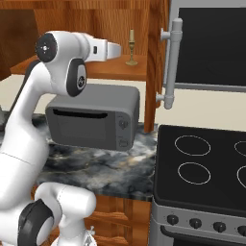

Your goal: Get the candle and the beer from the cabinet and move them to the dining counter.

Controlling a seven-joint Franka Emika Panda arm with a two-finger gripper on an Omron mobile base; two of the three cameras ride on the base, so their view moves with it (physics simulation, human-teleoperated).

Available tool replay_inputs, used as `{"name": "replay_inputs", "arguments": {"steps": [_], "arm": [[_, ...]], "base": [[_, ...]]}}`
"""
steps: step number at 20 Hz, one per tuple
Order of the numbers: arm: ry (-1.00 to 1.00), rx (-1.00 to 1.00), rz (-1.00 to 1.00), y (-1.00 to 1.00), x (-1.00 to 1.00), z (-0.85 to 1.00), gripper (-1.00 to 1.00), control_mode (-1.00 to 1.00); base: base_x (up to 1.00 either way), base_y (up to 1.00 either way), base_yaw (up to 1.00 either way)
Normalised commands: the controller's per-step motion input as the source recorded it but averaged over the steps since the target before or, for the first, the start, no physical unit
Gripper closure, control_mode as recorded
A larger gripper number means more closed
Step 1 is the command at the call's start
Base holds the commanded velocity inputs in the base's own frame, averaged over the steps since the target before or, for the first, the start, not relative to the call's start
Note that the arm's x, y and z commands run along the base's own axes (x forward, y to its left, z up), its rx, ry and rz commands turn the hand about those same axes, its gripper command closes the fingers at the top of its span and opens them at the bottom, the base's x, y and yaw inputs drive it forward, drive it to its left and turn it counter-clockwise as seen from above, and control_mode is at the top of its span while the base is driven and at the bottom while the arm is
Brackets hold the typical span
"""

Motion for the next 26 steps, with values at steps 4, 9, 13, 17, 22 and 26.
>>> {"name": "replay_inputs", "arguments": {"steps": [4, 9, 13, 17, 22, 26], "arm": [[0.00, 0.00, 0.00, 0.00, 0.30, 0.00, -1.00, -1.00], [0.00, 0.00, 0.00, 0.00, 0.24, 0.00, -1.00, -1.00], [0.00, 0.00, 0.00, 0.00, 0.28, 0.00, -1.00, -1.00], [0.00, 0.00, 0.00, 0.00, 0.32, 0.00, -1.00, -1.00], [0.00, 0.00, 0.00, -0.02, 0.36, 0.00, -1.00, -1.00], [0.00, 0.00, 0.00, 0.00, 0.35, 0.00, -1.00, -1.00]], "base": [[0.00, 0.00, 0.00], [0.00, 0.00, 0.00], [0.00, 0.00, 0.00], [0.00, 0.00, 0.00], [0.00, 0.00, 0.00], [0.00, 0.00, 0.00]]}}
